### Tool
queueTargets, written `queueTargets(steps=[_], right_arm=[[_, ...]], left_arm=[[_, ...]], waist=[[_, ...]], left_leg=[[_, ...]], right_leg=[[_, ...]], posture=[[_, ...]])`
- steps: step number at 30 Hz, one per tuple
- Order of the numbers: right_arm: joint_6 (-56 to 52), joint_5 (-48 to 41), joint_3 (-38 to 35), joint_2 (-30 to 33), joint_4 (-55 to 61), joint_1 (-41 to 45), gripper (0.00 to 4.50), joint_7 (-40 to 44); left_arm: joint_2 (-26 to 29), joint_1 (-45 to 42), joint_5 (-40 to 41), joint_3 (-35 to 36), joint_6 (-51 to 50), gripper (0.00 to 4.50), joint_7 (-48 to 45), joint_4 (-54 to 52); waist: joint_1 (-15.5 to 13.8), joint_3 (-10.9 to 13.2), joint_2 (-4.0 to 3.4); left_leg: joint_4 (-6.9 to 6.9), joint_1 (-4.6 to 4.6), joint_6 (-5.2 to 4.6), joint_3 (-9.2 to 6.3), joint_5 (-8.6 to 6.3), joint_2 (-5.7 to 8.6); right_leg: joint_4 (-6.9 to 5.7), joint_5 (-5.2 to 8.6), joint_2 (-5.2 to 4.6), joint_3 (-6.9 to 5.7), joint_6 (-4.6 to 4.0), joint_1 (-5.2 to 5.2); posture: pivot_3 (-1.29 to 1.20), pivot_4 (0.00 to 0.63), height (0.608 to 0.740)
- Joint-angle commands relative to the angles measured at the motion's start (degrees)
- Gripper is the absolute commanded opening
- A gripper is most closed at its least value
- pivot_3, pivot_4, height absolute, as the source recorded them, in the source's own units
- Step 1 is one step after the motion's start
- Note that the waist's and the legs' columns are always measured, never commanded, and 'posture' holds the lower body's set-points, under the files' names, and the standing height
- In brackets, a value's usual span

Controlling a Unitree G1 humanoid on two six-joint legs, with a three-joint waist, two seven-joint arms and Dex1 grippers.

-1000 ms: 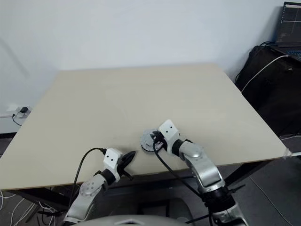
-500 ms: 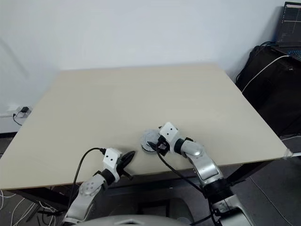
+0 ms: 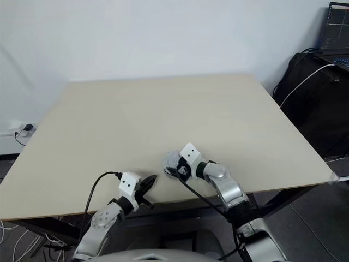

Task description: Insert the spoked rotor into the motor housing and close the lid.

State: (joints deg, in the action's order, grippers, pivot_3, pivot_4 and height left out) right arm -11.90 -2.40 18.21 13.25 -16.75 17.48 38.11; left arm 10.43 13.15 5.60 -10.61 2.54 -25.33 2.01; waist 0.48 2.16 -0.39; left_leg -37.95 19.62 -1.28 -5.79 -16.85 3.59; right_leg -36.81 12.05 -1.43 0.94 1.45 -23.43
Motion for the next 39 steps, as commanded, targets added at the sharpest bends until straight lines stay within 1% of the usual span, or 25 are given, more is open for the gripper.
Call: queueTargets(steps=[1,3,5,6,11,15,27,34,39], right_arm=[[-0.3,0.1,-0.7,-0.6,-0.9,1.9,4.30,0.2],[-0.4,0.0,-0.9,-0.5,-1.0,1.9,3.89,0.6],[-0.6,-0.3,-1.0,-0.2,-0.5,1.6,3.27,1.1],[-1.4,-0.7,-1.1,-0.1,0.2,1.4,3.23,1.5],[-6.5,-2.7,-1.7,0.9,3.8,1.0,3.23,3.7],[-8.6,-2.3,-1.2,1.5,4.5,1.2,3.23,4.2],[-8.8,-1.9,-1.7,-1.0,4.1,1.2,3.23,0.8],[-10.9,0.6,0.6,0.4,4.5,1.9,3.23,0.9],[-12.7,1.5,0.5,0.3,4.4,2.2,3.23,-0.6]], left_arm=[[0.0,-0.4,0.4,0.4,0.1,0.00,0.2,-3.3],[0.1,-0.4,0.4,0.5,0.1,0.00,0.3,-3.4],[0.1,-0.4,0.5,0.6,0.0,0.00,0.4,-3.4],[0.1,-0.4,0.5,0.6,0.0,0.00,0.4,-3.4],[0.0,-0.6,0.5,0.5,-0.2,0.00,0.4,-3.2],[-0.1,-0.9,0.5,0.5,-0.4,0.00,0.3,-3.0],[0.3,0.3,0.5,0.8,-0.2,0.00,0.4,-3.5],[0.4,0.2,0.4,0.7,-0.3,0.00,0.3,-3.6],[0.4,0.0,0.4,0.7,-0.3,0.00,0.3,-3.4]], waist=[[0.0,0.0,-0.01],[0.0,0.0,-0.02],[0.0,0.0,-0.03],[0.0,0.0,-0.04],[0.0,-0.1,-0.06],[-0.1,-0.1,-0.08],[0.1,-0.1,-0.13],[0.1,-0.2,-0.15],[0.1,-0.3,-0.22]], left_leg=[[0.00,0.00,0.00,0.00,0.00,0.00],[0.00,0.00,0.00,0.00,0.00,0.00],[0.00,0.00,0.00,0.00,0.00,0.00],[0.00,0.00,0.00,0.00,0.00,0.00],[0.00,0.00,0.00,0.00,0.00,0.01],[0.00,0.00,0.00,-0.01,0.00,0.01],[0.00,-0.01,0.00,0.00,0.00,0.01],[-0.04,-0.04,0.00,0.01,0.00,0.01],[-0.04,-0.04,0.00,0.00,0.00,0.02]], right_leg=[[-0.01,0.00,0.00,0.00,0.00,0.00],[-0.01,0.00,0.00,0.00,0.00,0.00],[-0.01,0.00,0.00,0.01,-0.01,0.00],[-0.01,0.00,0.00,0.01,-0.01,0.00],[-0.01,0.00,0.00,0.01,-0.01,0.00],[-0.01,0.00,-0.01,0.00,-0.01,0.00],[-0.03,0.00,0.00,0.02,-0.01,-0.01],[-0.04,0.00,0.00,0.01,0.00,0.03],[-0.04,-0.01,0.00,0.01,0.00,0.04]], posture=[[0.00,0.000,0.740],[0.00,0.000,0.740],[0.00,0.000,0.740],[0.00,0.000,0.740],[0.00,0.000,0.740],[0.00,0.000,0.740],[0.00,0.000,0.740],[0.00,0.000,0.740],[0.00,0.000,0.740]])
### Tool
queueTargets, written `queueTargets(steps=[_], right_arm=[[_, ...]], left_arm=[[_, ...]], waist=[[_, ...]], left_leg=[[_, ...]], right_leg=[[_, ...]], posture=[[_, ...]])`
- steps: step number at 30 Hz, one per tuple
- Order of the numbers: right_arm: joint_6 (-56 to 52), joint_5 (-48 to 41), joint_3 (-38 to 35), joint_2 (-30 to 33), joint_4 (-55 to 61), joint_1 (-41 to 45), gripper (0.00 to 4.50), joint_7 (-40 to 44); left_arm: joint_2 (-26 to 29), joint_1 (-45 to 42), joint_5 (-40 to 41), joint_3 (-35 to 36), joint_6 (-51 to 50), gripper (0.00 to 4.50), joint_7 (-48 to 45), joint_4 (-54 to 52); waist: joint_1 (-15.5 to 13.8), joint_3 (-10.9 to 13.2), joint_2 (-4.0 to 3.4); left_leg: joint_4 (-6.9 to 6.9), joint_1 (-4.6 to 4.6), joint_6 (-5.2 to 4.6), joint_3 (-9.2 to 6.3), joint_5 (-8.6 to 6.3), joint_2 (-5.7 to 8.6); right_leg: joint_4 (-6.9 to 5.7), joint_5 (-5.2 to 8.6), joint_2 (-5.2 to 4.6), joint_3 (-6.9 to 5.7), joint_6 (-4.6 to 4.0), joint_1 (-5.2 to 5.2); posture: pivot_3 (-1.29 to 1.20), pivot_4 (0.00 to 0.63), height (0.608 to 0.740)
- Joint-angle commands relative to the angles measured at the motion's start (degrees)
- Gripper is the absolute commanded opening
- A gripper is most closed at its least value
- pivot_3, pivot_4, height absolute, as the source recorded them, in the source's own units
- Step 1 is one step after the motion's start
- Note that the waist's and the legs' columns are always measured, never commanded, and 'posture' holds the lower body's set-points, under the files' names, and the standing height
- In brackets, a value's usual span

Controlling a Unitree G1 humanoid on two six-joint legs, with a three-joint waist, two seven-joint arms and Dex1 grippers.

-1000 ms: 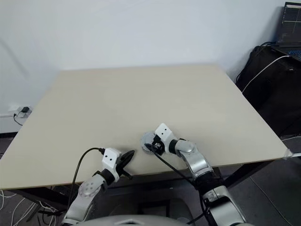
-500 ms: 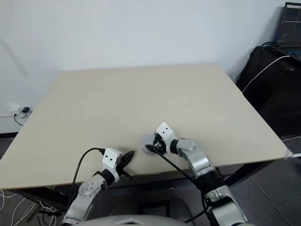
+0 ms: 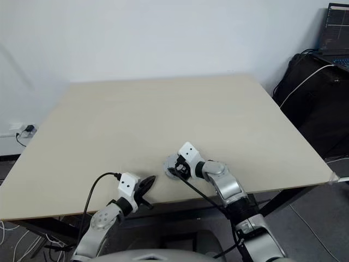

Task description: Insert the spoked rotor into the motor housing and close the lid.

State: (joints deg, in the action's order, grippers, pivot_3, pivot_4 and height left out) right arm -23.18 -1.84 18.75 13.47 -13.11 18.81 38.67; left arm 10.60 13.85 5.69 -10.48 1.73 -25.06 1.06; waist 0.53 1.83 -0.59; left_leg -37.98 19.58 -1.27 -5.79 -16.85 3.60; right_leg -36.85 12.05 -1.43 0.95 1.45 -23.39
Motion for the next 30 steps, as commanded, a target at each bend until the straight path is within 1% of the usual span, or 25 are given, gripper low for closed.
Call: queueTargets(steps=[1,9,19,26,30], right_arm=[[-1.8,1.1,-0.1,-0.1,0.8,0.9,3.23,-1.5],[-4.9,4.3,1.9,0.9,1.4,1.9,3.23,-3.6],[-8.7,4.7,4.7,3.8,2.5,2.7,3.23,0.2],[-8.4,4.3,3.6,2.9,2.0,2.2,3.23,-1.5],[-8.5,4.0,3.2,2.4,1.9,1.4,3.23,-2.2]], left_arm=[[0.2,-0.7,0.3,0.6,0.5,0.00,0.0,-2.4],[0.0,-1.4,0.2,0.5,0.6,0.00,0.0,-1.6],[0.0,-1.9,0.3,0.6,0.6,0.00,-0.1,-1.2],[-0.7,-2.1,0.6,1.0,0.1,0.00,0.8,-1.4],[-1.8,-5.7,-0.3,1.0,-3.8,0.00,2.6,-1.9]], waist=[[0.0,0.0,-0.03],[0.0,-0.2,-0.09],[-0.6,-0.3,-0.15],[-1.0,-0.3,-0.14],[-1.2,-0.3,-0.13]], left_leg=[[0.00,0.00,0.00,0.00,0.00,0.00],[-0.02,-0.12,0.00,-0.01,0.00,0.00],[-0.03,-0.21,-0.04,-0.04,0.00,0.05],[-0.02,-0.21,-0.06,-0.04,-0.02,0.05],[-0.05,-0.23,-0.05,-0.05,-0.01,0.05]], right_leg=[[0.00,0.00,0.00,0.00,0.00,0.00],[-0.01,0.00,0.00,-0.01,0.00,0.12],[0.04,0.01,-0.02,-0.04,0.02,0.26],[0.06,0.02,-0.04,-0.04,0.02,0.26],[0.04,0.01,-0.02,-0.05,0.03,0.29]], posture=[[0.00,0.000,0.740],[0.00,0.000,0.740],[0.00,0.000,0.740],[0.00,0.000,0.740],[0.00,0.000,0.740]])
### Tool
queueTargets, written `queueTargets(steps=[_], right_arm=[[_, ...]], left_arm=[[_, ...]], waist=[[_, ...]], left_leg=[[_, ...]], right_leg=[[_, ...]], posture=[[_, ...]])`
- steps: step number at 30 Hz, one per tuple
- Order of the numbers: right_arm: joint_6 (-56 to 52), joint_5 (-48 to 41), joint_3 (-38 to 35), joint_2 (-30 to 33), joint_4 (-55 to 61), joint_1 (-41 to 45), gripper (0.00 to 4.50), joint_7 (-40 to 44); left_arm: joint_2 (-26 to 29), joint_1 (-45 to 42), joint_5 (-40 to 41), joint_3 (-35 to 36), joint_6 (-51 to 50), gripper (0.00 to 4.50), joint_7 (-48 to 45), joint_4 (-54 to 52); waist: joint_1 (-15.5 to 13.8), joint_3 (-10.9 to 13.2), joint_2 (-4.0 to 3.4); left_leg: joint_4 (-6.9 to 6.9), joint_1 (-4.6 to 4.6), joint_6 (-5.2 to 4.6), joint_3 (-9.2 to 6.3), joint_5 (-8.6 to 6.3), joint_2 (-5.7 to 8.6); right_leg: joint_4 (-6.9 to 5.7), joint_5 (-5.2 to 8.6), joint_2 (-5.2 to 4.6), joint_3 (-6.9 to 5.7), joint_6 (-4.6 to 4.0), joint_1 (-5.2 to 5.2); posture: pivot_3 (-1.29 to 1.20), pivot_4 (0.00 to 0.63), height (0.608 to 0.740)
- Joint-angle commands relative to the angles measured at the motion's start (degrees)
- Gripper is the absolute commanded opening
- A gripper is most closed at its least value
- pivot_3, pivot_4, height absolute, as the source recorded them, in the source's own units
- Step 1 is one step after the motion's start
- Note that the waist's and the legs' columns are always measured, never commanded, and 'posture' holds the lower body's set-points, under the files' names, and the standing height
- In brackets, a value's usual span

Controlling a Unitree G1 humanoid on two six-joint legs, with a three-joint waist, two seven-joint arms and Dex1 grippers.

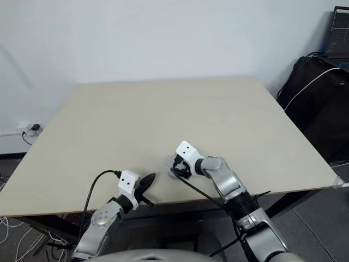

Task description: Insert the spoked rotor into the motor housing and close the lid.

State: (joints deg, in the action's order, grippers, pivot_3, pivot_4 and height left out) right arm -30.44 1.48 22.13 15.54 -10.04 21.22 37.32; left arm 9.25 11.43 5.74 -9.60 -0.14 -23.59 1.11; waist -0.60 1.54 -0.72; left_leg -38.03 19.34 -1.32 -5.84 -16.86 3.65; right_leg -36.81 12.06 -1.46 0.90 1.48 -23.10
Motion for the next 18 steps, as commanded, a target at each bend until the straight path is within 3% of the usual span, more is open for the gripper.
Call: queueTargets(steps=[1,9,18], right_arm=[[-1.2,0.8,-0.2,0.3,-1.1,-1.1,3.23,-0.9],[-2.7,0.1,-0.3,-0.2,0.2,-2.0,3.23,-1.1],[-3.4,0.0,-0.6,-0.4,1.3,-2.8,3.23,-1.8]], left_arm=[[-0.3,-3.8,-0.9,-0.2,-2.4,0.00,1.3,-2.2],[1.3,-15.0,0.4,-1.4,-5.0,0.00,-5.9,3.5],[-2.2,-26.8,6.9,1.9,-18.4,0.00,-9.1,15.7]], waist=[[-0.1,0.0,0.00],[-0.1,0.0,-0.01],[-0.1,0.0,0.08]], left_leg=[[-0.02,-0.04,0.00,-0.01,0.01,0.00],[0.04,-0.36,0.01,-0.01,0.00,0.00],[0.08,-0.33,-0.03,-0.02,-0.03,0.02]], right_leg=[[0.00,-0.01,0.00,-0.01,0.01,0.08],[0.01,0.02,0.09,-0.04,0.00,0.38],[0.09,0.03,0.17,-0.02,0.02,0.36]], posture=[[0.00,0.000,0.740],[0.00,0.000,0.740],[0.00,0.000,0.740]])
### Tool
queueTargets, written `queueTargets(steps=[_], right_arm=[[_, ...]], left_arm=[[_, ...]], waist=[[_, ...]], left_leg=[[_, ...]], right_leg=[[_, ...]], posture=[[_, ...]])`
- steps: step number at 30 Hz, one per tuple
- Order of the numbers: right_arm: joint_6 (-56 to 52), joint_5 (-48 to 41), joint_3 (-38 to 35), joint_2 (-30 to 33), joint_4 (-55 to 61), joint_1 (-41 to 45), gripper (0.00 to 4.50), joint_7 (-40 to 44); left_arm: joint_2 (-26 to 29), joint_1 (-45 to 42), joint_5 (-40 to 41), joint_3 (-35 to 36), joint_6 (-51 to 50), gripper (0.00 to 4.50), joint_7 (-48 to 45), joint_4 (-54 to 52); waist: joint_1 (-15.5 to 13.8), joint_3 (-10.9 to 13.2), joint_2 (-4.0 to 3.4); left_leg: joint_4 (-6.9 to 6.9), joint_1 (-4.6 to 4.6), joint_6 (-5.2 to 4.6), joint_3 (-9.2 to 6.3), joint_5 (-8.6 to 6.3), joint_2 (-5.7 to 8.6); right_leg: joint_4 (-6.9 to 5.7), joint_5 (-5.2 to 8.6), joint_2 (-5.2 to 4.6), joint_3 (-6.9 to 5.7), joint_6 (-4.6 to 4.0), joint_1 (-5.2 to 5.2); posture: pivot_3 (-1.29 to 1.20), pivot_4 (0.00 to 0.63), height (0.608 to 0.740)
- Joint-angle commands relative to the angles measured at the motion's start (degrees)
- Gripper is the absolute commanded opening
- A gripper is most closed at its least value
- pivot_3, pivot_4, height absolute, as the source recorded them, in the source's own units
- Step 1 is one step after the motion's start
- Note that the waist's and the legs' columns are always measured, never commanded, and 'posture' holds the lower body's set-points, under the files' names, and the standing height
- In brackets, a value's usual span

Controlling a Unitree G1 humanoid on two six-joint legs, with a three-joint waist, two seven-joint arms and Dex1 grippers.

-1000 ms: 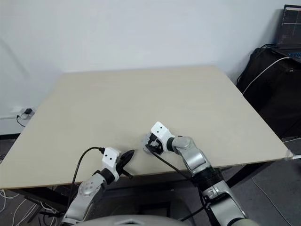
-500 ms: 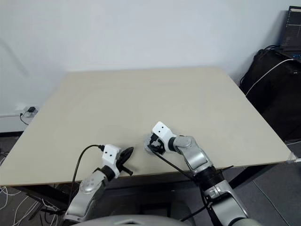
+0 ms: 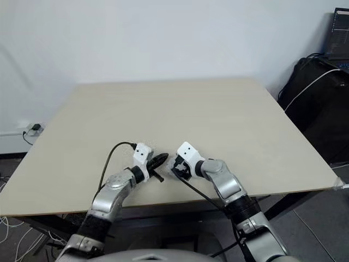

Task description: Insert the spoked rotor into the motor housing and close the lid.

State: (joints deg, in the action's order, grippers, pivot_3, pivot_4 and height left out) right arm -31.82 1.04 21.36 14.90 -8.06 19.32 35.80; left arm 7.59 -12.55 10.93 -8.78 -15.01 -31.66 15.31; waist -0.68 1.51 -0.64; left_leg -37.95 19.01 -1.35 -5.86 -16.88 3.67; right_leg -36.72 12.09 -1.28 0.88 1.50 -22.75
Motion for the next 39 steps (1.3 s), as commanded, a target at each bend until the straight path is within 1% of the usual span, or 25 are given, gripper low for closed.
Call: queueTargets(steps=[1,5,9,17,21,23,25,30,34,39], right_arm=[[-2.0,0.4,0.1,0.3,-0.6,-1.0,3.23,-0.3],[-2.1,0.4,0.0,0.2,-0.3,-1.3,3.23,-0.5],[-2.3,0.3,-0.1,0.2,0.2,-1.6,3.23,-0.8],[-2.0,0.5,0.4,0.7,0.9,-1.9,3.23,-0.7],[-1.9,0.2,0.0,0.6,1.0,-2.2,3.23,-1.0],[-2.7,0.0,-0.5,0.6,1.4,-2.5,3.95,-1.3],[-3.6,-0.1,-0.5,1.3,2.6,-3.4,4.49,-0.9],[-5.5,-0.4,-1.9,4.0,7.3,-6.8,4.49,-0.8],[-9.2,-2.7,-3.3,8.2,14.6,-10.8,4.49,1.1],[-11.5,-7.9,-8.5,10.6,23.4,-15.2,4.49,2.3]], left_arm=[[-0.6,-3.9,1.5,0.9,-4.9,0.00,-1.1,3.0],[-1.1,-6.4,1.1,0.5,-7.6,0.00,-2.0,6.3],[-0.5,-7.6,-1.1,-1.8,-10.6,0.00,-2.4,7.7],[0.5,-6.9,-0.8,-4.5,-16.1,0.00,-7.1,4.3],[0.7,-6.3,-1.0,-5.0,-17.3,0.00,-8.1,3.2],[0.6,-6.1,-1.0,-4.9,-17.5,0.00,-8.1,3.0],[0.5,-5.9,-1.2,-5.1,-17.5,0.00,-8.1,2.9],[0.3,-5.6,-1.2,-5.4,-17.6,0.00,-8.5,2.6],[0.3,-5.3,-1.3,-5.8,-17.7,0.00,-8.7,2.5],[0.1,-5.2,-1.3,-6.2,-17.5,0.00,-9.1,2.6]], waist=[[0.0,0.0,0.01],[0.1,0.0,0.03],[-0.1,0.0,0.05],[-0.1,0.0,0.05],[-0.1,-0.1,0.08],[-0.1,-0.1,0.10],[-0.1,-0.1,0.10],[-0.5,-0.2,-0.01],[-1.0,-0.2,-0.02],[-1.2,-0.3,0.08]], left_leg=[[0.00,0.00,-0.01,0.00,-0.01,0.00],[0.01,0.00,-0.02,-0.01,-0.01,0.04],[0.02,0.00,-0.03,-0.04,-0.03,0.04],[0.03,-0.02,-0.03,-0.08,-0.04,0.07],[0.04,-0.02,-0.06,-0.17,-0.06,0.16],[0.04,-0.02,-0.08,-0.19,-0.09,0.18],[0.04,-0.02,-0.09,-0.23,-0.10,0.19],[0.05,-0.03,-0.17,-0.52,-0.16,0.34],[0.04,-0.02,-0.33,-0.59,-0.24,0.51],[0.05,0.01,-0.55,-0.65,-0.37,0.72]], right_leg=[[0.00,0.00,0.00,0.01,0.00,0.00],[0.00,0.03,0.06,0.01,0.04,0.01],[0.02,0.04,-0.07,0.02,0.06,0.01],[0.02,0.10,-0.17,0.04,0.12,0.04],[0.02,0.15,-0.22,0.04,0.19,0.03],[0.03,0.18,-0.26,0.06,0.23,0.03],[0.08,0.19,-0.28,0.05,0.25,0.02],[0.28,0.27,-0.36,0.02,0.39,0.04],[0.44,0.33,-0.49,0.02,0.58,0.14],[0.66,0.40,-0.77,-0.02,0.80,0.24]], posture=[[0.00,0.000,0.740],[0.00,0.000,0.740],[0.00,0.000,0.740],[0.00,0.000,0.740],[0.00,0.000,0.740],[0.00,0.000,0.740],[0.00,0.000,0.740],[0.00,0.000,0.740],[0.00,0.000,0.740],[0.00,0.000,0.740]])
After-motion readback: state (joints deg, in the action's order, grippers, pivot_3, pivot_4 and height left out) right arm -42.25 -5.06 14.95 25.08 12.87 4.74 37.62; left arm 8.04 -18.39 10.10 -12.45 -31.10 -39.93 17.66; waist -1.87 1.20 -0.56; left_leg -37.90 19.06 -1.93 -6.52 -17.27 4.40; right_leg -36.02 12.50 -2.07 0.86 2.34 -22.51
